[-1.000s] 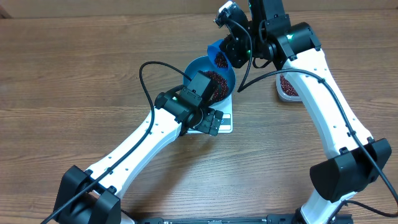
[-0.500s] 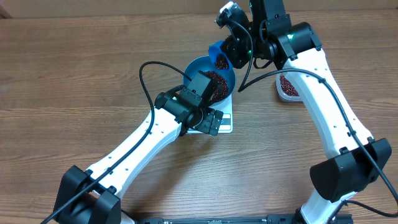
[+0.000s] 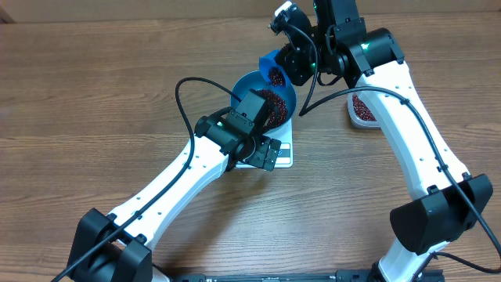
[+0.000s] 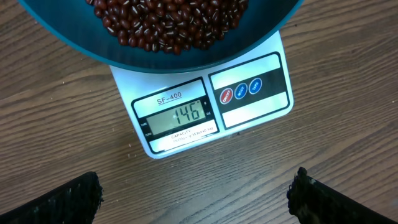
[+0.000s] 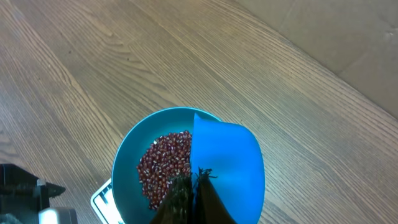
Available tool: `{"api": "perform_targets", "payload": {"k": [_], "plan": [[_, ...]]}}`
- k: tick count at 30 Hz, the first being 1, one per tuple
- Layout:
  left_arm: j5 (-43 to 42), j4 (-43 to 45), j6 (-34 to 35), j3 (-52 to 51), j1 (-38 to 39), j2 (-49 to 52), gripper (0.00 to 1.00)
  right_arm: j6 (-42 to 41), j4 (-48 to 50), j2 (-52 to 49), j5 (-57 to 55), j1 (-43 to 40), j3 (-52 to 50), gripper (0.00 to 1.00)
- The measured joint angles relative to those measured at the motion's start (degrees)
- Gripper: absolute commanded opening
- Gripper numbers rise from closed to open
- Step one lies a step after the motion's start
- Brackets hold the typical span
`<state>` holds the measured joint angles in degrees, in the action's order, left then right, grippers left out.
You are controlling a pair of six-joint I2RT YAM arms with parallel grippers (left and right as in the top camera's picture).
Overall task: Scoop item into bowl and weigh 150g on scale
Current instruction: 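Hold the scoop tilted over the bowl, shaking beans out slowly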
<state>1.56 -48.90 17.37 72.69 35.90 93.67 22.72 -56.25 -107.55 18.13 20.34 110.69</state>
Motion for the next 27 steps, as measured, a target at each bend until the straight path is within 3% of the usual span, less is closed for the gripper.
{"api": "perform_targets", "payload": {"k": [27], "plan": [[-0.02,0.0,0.0,0.0,0.0,0.0,1.0,-3.54,0.68,0.0,-0.13,0.0,0.0,0.04]]}}
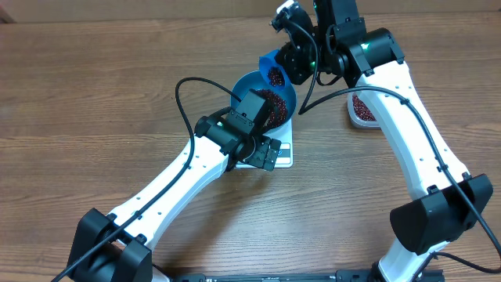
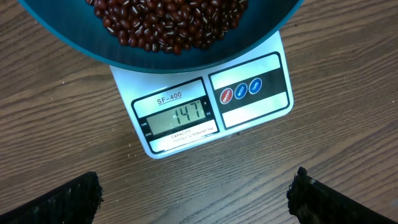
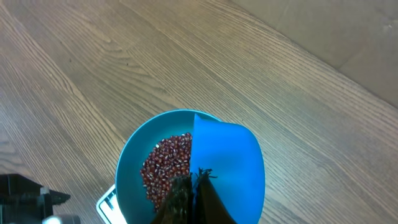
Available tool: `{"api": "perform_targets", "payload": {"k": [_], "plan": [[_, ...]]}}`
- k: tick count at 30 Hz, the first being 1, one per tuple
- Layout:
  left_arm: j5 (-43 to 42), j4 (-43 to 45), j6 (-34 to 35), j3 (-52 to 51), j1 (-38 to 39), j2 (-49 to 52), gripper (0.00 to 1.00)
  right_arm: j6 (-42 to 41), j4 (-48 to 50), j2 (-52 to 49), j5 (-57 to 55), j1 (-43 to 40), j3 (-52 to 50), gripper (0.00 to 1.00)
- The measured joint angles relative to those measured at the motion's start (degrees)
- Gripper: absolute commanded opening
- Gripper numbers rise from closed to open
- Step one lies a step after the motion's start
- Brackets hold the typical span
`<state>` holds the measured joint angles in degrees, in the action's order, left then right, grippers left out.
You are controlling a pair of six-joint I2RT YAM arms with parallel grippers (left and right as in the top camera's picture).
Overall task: Scoop item into bowl and weigh 150g on scale
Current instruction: 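Hold the scoop tilted over the bowl, shaking beans out slowly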
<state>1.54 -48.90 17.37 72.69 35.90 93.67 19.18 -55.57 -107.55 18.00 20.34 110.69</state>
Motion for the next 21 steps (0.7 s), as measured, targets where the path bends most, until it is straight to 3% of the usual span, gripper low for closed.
{"api": "perform_targets", "payload": {"k": [9,21], "plan": [[0.02,0.0,0.0,0.0,0.0,0.0,1.0,-3.08,0.26,0.0,0.26,-0.04,0.0,0.04],[0.02,0.0,0.0,0.0,0.0,0.0,0.99,0.7,-1.49,0.0,1.36,0.33,0.0,0.04]]}}
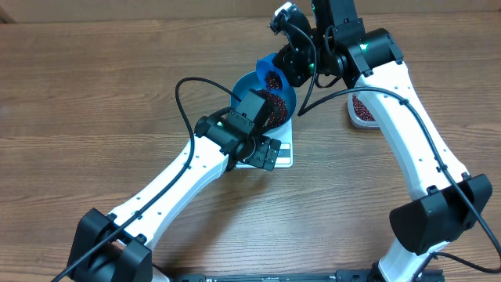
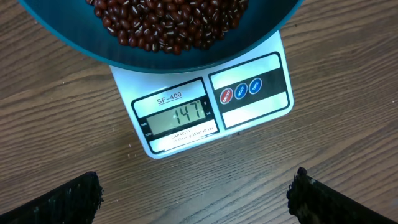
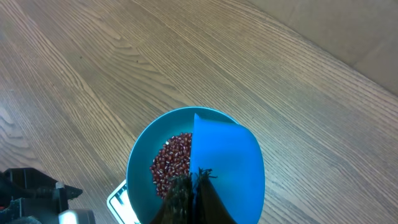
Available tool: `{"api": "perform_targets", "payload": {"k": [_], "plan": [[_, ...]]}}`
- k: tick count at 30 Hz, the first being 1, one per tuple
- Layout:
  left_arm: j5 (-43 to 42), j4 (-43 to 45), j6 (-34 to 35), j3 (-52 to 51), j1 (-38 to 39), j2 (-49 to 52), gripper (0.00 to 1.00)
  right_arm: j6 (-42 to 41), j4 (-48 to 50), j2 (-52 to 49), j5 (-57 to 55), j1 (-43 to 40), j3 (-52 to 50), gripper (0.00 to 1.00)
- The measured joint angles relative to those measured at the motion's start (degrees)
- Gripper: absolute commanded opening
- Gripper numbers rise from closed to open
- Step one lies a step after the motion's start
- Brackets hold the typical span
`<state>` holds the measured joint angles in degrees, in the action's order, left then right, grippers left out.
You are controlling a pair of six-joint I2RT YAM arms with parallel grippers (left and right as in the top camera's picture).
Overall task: Scoop item into bowl and weigh 150g on scale
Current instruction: 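Hold the scoop tilted over the bowl, shaking beans out slowly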
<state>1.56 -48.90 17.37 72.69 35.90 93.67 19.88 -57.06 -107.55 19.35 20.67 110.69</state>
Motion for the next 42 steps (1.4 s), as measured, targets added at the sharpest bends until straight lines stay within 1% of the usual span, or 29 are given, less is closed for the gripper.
{"api": "perform_targets", "payload": {"k": [9,12,19,42], "plan": [[0.0,0.0,0.0,0.0,0.0,0.0,0.99,-0.31,-0.04,0.0,-0.04,0.07,0.0,0.04],[0.0,0.0,0.0,0.0,0.0,0.0,1.0,1.14,-0.79,0.0,1.14,0.11,0.0,0.04],[0.0,0.0,0.0,0.0,0.0,0.0,1.0,1.11,-0.63,0.0,0.35,0.35,0.0,0.04],[-0.02,0.0,0.0,0.0,0.0,0.0,1.0,-0.35,-0.63,0.0,-0.57,0.37,0.0,0.04]]}}
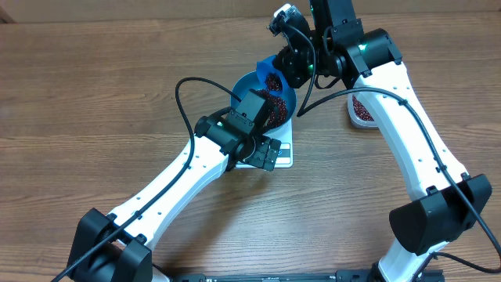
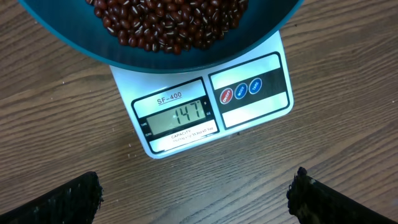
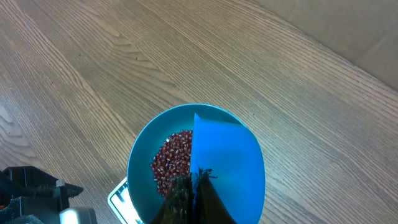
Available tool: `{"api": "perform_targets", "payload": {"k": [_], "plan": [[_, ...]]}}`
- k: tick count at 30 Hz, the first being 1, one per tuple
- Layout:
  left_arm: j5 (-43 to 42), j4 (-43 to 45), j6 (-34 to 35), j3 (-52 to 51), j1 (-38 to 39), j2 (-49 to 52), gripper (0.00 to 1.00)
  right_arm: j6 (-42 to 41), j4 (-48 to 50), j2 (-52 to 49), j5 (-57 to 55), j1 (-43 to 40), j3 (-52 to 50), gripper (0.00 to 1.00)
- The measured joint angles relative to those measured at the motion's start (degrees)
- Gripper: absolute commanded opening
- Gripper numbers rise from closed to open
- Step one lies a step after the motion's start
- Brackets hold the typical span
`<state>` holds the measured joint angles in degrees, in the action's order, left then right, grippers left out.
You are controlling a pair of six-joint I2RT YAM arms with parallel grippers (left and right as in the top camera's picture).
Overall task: Scoop item into bowl and weigh 150g on scale
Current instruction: 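Hold the scoop tilted over the bowl, shaking beans out slowly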
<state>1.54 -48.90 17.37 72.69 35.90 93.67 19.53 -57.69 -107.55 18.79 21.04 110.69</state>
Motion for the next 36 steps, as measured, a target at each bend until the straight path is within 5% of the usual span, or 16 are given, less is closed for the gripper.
{"api": "perform_targets", "payload": {"k": [36], "plan": [[0.0,0.0,0.0,0.0,0.0,0.0,1.0,0.02,2.47,0.0,-0.22,0.0,0.0,0.04]]}}
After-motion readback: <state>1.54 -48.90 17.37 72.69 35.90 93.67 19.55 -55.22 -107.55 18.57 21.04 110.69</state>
